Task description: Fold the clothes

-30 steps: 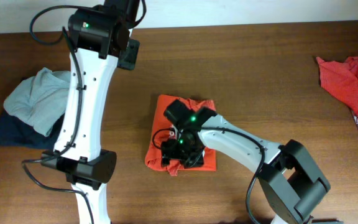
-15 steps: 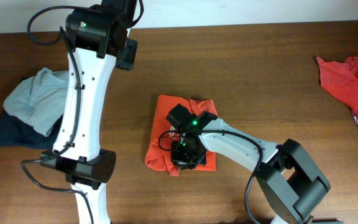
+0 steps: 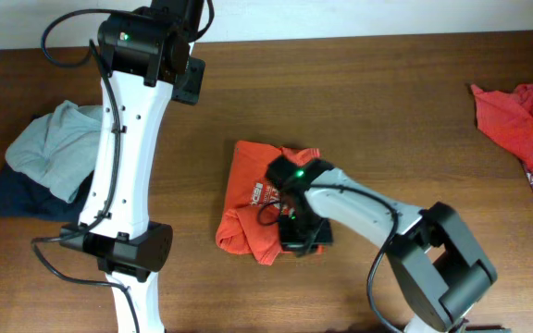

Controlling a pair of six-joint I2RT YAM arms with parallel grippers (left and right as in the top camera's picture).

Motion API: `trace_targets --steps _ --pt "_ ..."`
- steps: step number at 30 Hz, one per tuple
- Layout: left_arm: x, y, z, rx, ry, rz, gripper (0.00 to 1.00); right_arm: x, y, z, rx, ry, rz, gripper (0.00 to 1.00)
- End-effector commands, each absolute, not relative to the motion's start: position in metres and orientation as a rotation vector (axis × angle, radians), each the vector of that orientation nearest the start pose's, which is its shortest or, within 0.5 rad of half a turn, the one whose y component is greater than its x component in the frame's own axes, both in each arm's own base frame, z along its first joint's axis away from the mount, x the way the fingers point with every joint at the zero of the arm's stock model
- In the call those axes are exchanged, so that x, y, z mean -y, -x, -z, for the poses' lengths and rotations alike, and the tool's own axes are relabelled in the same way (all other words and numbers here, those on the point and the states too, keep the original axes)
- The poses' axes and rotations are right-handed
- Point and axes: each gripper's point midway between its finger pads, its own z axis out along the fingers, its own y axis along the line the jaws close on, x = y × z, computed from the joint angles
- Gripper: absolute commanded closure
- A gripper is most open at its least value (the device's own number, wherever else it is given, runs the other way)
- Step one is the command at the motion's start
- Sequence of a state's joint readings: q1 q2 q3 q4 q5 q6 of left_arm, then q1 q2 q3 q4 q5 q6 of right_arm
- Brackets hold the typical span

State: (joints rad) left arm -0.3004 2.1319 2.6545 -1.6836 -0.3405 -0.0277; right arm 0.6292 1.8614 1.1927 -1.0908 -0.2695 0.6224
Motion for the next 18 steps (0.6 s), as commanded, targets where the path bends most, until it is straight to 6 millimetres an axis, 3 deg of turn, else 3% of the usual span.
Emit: trace_targets --steps 1,3,4,6,7,10,14,18 --pt "0.074 -0.434 -0.302 -2.629 -0.239 -0.342 0.41 -0.181 -0.217 -0.030 -3.404 0.026 -0.166 0.94" --pt "0.074 -0.435 -0.303 -2.626 -0.238 -0.341 0.41 -0.195 -0.216 -0.034 -3.408 0.166 -0.379 0.89" --pt "0.074 -0.435 -0.303 -2.625 -0.237 -0.341 0.40 -0.208 -0.213 -0.038 -3.403 0.215 -0.525 0.81" --pt "0.074 -0.437 -0.304 -2.616 -0.233 -0.338 0.39 -0.234 -0.209 -0.049 -3.368 0.282 -0.798 0.52" --pt "0.074 -0.438 -0.304 -2.612 -0.230 -0.337 0.39 -0.240 -0.209 -0.051 -3.356 0.288 -0.842 0.50" --pt "0.072 -0.440 -0.305 -2.606 -0.220 -0.336 0.37 -0.248 -0.212 -0.049 -3.350 0.199 -0.842 0.45" --pt "0.070 -0.440 -0.305 -2.608 -0.215 -0.339 0.36 -0.249 -0.221 -0.036 -3.345 -0.022 -0.713 0.44" --pt "0.069 -0.439 -0.305 -2.612 -0.216 -0.340 0.36 -0.258 -0.217 -0.029 -3.351 -0.078 -0.704 0.45"
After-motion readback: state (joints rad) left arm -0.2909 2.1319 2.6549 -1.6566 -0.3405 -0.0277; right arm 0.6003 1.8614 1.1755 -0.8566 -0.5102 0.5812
